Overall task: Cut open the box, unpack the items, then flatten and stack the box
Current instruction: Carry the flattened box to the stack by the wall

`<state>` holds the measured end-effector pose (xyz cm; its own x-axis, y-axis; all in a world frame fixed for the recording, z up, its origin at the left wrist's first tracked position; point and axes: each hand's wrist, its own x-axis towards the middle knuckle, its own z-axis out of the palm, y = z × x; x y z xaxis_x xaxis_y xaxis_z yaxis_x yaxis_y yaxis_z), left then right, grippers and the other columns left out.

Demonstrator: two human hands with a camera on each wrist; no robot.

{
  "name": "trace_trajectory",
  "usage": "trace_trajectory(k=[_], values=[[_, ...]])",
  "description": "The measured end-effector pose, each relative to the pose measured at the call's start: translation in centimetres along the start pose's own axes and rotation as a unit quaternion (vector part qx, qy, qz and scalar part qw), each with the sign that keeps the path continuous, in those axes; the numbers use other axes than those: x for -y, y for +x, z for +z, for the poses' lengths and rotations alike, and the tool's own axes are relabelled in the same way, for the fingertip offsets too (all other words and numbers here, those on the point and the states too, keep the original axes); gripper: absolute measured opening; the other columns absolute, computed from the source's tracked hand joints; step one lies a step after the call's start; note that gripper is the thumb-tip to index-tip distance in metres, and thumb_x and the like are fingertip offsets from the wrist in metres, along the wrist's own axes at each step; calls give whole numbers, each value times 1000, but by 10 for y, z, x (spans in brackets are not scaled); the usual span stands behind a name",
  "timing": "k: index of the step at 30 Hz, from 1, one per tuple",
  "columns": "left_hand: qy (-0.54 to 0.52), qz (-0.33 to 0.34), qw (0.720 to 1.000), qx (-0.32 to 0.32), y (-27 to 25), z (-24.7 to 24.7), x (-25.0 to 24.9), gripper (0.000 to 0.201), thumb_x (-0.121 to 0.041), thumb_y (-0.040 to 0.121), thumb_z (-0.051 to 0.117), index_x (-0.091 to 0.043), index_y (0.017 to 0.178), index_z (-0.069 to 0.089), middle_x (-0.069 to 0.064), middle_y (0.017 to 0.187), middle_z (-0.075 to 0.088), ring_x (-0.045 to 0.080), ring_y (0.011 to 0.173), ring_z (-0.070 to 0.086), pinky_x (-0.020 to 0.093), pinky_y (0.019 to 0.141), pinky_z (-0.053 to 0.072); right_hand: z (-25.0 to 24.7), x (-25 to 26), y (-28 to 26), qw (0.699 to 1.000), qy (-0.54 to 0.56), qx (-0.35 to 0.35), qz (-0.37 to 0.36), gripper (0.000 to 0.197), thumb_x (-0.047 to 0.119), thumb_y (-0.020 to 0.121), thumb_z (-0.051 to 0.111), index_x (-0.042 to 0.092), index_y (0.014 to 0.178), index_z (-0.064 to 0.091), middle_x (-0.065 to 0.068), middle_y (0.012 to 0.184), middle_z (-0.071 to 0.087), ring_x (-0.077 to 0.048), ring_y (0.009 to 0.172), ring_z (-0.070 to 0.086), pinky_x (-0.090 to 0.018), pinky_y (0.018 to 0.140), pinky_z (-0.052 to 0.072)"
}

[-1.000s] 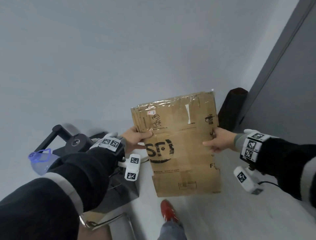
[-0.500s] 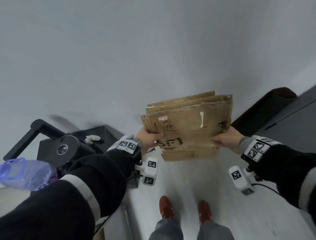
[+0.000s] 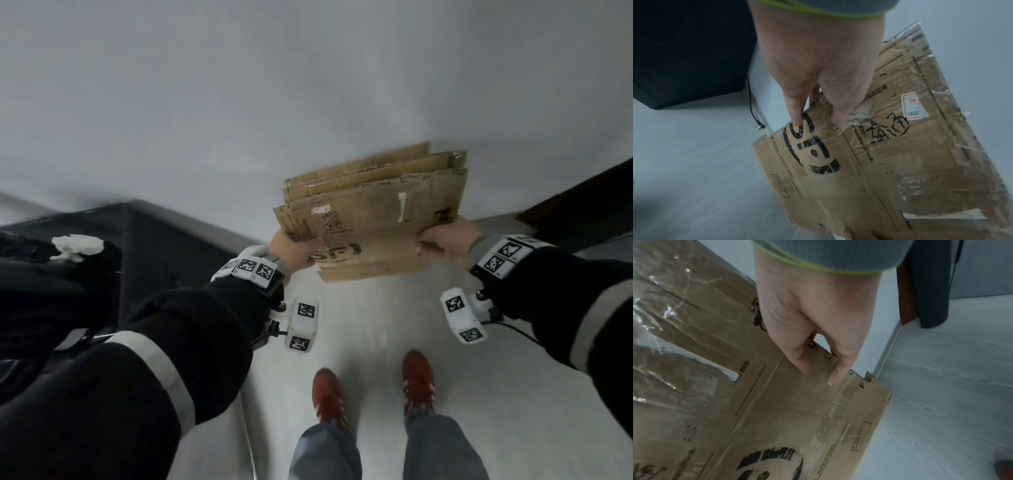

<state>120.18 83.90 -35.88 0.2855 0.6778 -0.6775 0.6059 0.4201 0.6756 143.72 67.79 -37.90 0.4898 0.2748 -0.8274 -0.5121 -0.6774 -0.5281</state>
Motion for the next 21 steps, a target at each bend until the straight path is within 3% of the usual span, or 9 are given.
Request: trace_trajectory(k=[3,6,9,15,19,21], values=[[-5,1,1000,-5,38,20,20,23,-10,84,79,-23,91,61,8,105,71,29,98,71,48,84,62,7,-13,50,1000,-3,-3,6,12,-6,86,65,-1,96,62,-25,108,67,-34,102,68,-45,92,56],[-6,9,1000,-16,60,32,33,23,-9,84,77,-24,89,61,8,102,72,26,92,72,48,83,62,12,-24,80,1000,-1,-6,-6,18,-6,86,66,-1,102,61,-25,106,66,-33,96,68,-44,89,57],[8,27,999,-29,85,48,51,21,-11,85,77,-25,87,61,5,94,72,31,91,73,48,82,62,13,-40,117,1000,8,-11,-9,12,-7,83,68,-1,92,63,-24,101,67,-34,96,69,-45,89,57],[-21,18,998,-50,130,82,98,23,-9,86,77,-15,102,62,6,104,71,26,98,72,41,82,62,16,-74,176,1000,0,2,-9,12,-8,84,66,4,85,63,-21,99,67,-31,90,68,-44,88,58],[-16,22,997,-68,156,98,117,20,-9,85,78,-21,87,62,1,91,70,27,91,71,40,81,62,21,-86,209,1000,-4,-1,-2,13,-7,86,64,5,83,62,-20,102,67,-29,94,67,-42,88,58],[-21,21,997,-76,163,103,122,18,-9,84,78,-17,91,63,8,98,72,28,89,71,43,81,62,23,-90,217,1000,-5,2,6,12,-7,87,63,5,86,62,-19,104,67,-28,98,68,-41,89,58]])
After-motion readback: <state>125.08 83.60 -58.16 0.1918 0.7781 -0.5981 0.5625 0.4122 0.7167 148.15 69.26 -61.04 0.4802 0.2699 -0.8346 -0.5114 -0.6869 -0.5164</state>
